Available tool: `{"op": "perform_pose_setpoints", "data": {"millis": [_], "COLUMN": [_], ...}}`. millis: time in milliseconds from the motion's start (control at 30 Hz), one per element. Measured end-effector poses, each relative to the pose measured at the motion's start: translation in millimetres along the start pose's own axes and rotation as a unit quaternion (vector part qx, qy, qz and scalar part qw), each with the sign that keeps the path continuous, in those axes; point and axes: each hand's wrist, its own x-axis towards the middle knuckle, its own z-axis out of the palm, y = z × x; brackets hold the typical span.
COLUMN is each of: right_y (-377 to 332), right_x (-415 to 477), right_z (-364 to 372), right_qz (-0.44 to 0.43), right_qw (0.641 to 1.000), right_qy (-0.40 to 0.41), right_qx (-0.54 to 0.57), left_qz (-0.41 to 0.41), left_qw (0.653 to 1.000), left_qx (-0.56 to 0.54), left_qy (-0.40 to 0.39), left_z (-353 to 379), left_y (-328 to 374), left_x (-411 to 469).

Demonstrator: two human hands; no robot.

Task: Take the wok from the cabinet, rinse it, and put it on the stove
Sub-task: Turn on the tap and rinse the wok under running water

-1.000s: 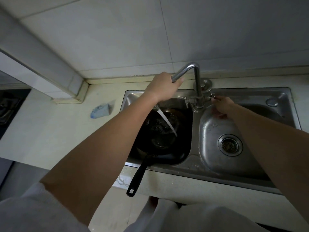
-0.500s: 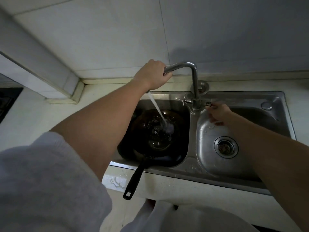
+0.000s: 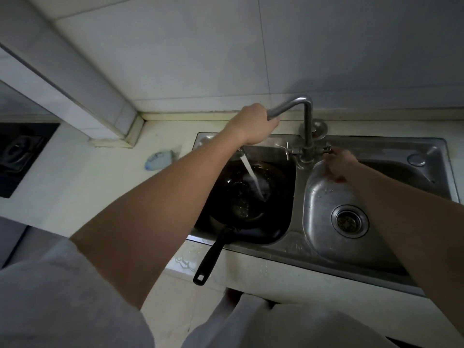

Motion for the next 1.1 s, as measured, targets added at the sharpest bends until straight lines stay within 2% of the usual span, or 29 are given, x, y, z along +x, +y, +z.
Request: {"op": "perform_pose_setpoints", "data": {"millis": [167,200,267,333,433,467,500,533,633,767,967,1100], "right_y": [-7,-7,0,0,-3,-3,-10,-15,-11,-5,2,6], "right_x": [9,8,15,22,15,7,5,7,10,2,-1,-4], "right_z": [-2,-2,3,0,-1,-2,-5,-7,-8,-11,-4,4], "right_qz": [-0.020,-0.017,-0.097,-0.113,-0.093,-0.078,-0.028,-0.010,0.012,-0.001,0.022,0.046], "right_qw": [0.998,0.993,0.938,0.912,0.938,0.963,0.989,0.998,0.997,1.000,1.000,0.999], "right_qy": [0.001,-0.011,-0.017,-0.018,0.000,-0.019,-0.015,0.000,-0.018,-0.002,-0.008,-0.011], "right_qx": [-0.065,-0.116,-0.333,-0.394,-0.335,-0.259,-0.143,-0.061,-0.069,-0.031,-0.019,0.015], "left_qz": [-0.029,-0.039,-0.063,-0.074,-0.066,-0.062,-0.054,-0.044,-0.007,0.024,0.079,0.101], "left_qw": [0.998,0.996,0.991,0.988,0.988,0.989,0.991,0.993,0.997,0.997,0.990,0.986], "left_qx": [-0.063,-0.080,-0.116,-0.135,-0.141,-0.136,-0.122,-0.104,-0.055,0.010,0.096,0.116], "left_qy": [-0.012,-0.016,-0.018,-0.008,0.007,0.011,0.017,0.025,0.048,0.074,0.073,0.066], "left_z": [13,16,21,26,27,28,27,27,20,5,-14,-23], "left_y": [18,21,26,28,26,23,21,18,8,-7,-19,-21], "left_x": [-17,-20,-23,-25,-25,-24,-23,-22,-15,1,31,42]}}
